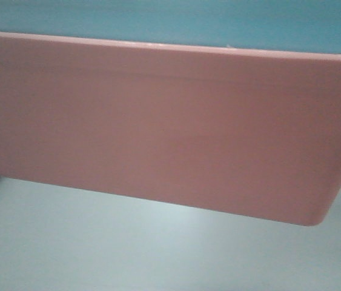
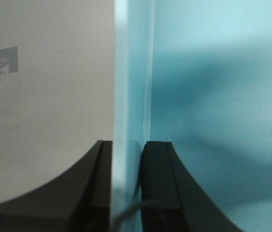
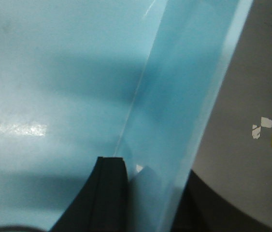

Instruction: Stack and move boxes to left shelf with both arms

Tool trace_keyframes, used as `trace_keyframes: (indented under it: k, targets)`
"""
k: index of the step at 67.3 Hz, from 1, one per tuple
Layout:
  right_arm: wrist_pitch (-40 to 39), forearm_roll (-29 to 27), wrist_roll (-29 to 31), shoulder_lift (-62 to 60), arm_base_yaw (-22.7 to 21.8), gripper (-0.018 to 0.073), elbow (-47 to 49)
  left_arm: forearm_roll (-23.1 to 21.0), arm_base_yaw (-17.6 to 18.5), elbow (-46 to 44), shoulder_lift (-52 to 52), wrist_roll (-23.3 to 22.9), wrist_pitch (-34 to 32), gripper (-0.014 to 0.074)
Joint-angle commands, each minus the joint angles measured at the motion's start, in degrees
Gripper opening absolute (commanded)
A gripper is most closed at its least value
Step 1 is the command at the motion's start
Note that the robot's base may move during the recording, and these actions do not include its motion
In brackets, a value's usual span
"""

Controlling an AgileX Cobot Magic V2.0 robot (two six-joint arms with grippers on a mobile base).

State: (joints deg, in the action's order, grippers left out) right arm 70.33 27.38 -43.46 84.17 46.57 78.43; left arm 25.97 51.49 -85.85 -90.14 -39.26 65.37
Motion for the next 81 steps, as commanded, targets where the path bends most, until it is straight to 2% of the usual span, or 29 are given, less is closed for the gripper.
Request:
trace_keyframes:
  k: [1,81]
  targets:
    - [-11.81,-2.71,1.95,-1.64,1.75,0.0028,2.96,-4.81,2.17,-2.87,2.01,-0.10,-12.68,-0.0012]
    - [-11.38,-2.71,1.95,-1.64,1.75,0.0028,2.96,-4.71,2.17,-2.87,2.01,-0.10,-12.68,-0.0012]
